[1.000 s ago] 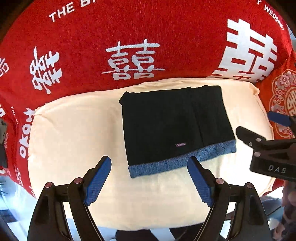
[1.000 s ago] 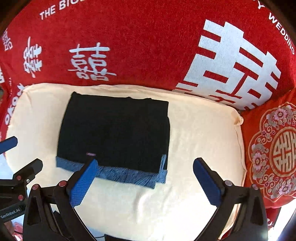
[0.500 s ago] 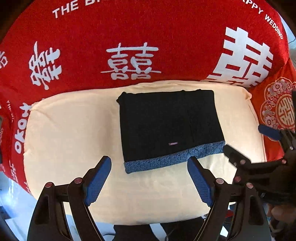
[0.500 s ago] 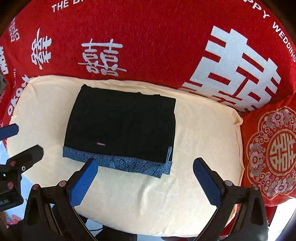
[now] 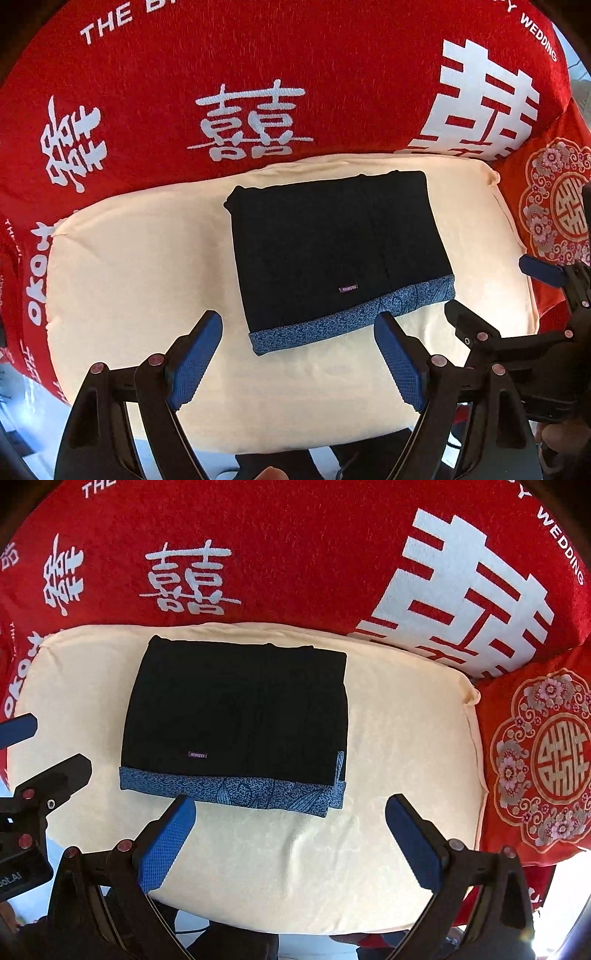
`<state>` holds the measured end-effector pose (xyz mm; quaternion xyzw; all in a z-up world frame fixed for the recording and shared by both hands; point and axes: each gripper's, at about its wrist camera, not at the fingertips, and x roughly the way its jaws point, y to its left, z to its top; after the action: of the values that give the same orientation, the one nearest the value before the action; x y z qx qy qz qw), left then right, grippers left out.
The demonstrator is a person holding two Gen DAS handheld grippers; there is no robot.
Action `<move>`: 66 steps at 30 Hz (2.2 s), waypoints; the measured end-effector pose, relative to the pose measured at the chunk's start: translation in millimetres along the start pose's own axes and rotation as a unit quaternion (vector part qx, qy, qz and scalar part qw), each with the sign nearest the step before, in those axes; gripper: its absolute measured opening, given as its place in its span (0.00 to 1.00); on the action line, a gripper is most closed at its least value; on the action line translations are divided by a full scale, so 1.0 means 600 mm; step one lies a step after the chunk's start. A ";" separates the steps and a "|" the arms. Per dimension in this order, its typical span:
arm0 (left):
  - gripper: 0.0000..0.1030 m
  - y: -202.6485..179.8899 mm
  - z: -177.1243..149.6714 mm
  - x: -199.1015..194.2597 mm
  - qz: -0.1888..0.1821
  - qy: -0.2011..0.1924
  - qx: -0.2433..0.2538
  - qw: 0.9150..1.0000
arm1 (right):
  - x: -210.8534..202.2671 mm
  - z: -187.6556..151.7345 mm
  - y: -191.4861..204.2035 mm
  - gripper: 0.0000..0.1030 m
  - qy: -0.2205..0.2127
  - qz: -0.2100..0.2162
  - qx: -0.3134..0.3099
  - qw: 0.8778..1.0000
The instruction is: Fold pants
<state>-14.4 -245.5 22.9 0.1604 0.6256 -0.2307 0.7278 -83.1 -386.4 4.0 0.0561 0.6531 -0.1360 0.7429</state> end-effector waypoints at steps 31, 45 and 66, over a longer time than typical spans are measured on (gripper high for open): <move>0.83 0.000 0.000 0.007 -0.001 0.011 0.003 1.000 | -0.006 0.000 0.003 1.00 -0.001 -0.011 -0.005 1.000; 0.83 0.006 -0.005 0.004 -0.002 0.023 -0.005 1.000 | -0.014 -0.004 0.007 1.00 -0.006 -0.012 -0.009 1.000; 0.83 0.012 -0.011 -0.012 0.032 -0.003 0.005 0.999 | -0.025 -0.021 0.012 1.00 -0.005 -0.024 -0.005 1.000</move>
<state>-16.9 -235.2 28.4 0.1829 0.6166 -0.2108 0.7362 -95.0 -374.4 16.1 0.0364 0.6513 -0.1508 0.7428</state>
